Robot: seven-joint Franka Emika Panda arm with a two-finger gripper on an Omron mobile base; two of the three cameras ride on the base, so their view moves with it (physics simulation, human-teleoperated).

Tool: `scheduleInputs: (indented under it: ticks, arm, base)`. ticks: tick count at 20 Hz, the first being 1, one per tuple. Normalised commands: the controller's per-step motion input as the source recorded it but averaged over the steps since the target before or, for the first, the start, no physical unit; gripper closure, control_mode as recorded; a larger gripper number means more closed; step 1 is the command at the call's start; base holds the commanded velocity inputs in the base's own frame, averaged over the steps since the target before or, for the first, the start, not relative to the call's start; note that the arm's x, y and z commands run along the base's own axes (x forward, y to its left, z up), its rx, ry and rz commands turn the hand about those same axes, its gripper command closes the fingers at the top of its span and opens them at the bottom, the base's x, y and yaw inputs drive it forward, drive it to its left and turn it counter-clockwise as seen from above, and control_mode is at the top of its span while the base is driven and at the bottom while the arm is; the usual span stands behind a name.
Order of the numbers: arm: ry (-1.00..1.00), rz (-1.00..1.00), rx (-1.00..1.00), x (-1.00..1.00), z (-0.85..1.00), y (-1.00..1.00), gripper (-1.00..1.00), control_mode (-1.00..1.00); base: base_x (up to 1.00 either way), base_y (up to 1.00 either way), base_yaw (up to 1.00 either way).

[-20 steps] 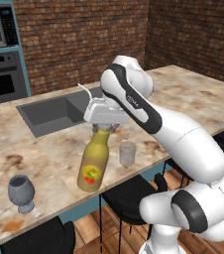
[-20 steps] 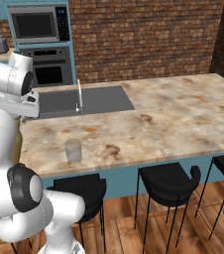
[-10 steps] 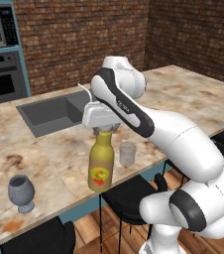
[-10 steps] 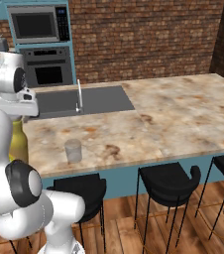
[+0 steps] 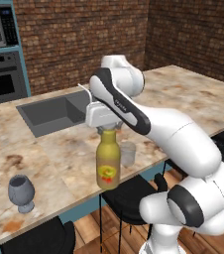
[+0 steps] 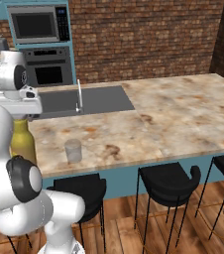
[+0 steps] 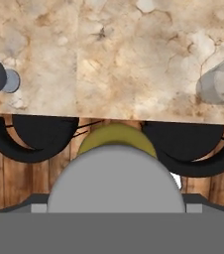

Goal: There is a wine glass and glass cup on the dining counter. Place the wine bottle next to the wine glass and the juice bottle next to the glass cup.

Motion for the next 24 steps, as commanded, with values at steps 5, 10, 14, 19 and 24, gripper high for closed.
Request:
scheduleInputs:
  ticks: [5, 10, 14, 19, 24]
  arm:
    - [0.01, 0.0, -0.02, 0.11, -0.02, -0.12, 1.0, -1.0]
    - [-0.05, 0.0, -0.13, 0.05, -0.14, -0.01, 1.0, -1.0]
    - [-0.1, 0.0, -0.17, 0.1, -0.12, -0.03, 1.0, -1.0]
    - [-0.05, 0.0, -0.04, 0.16, -0.07, -0.04, 1.0, -1.0]
    - [-0.03, 0.0, 0.0, 0.25, -0.09, -0.01, 1.0, -1.0]
  base:
    - [0.0, 0.0, 0.0]
    - [0.0, 0.0, 0.0]
    - [0.0, 0.0, 0.0]
    - [0.0, 0.0, 0.0]
    - [0.0, 0.0, 0.0]
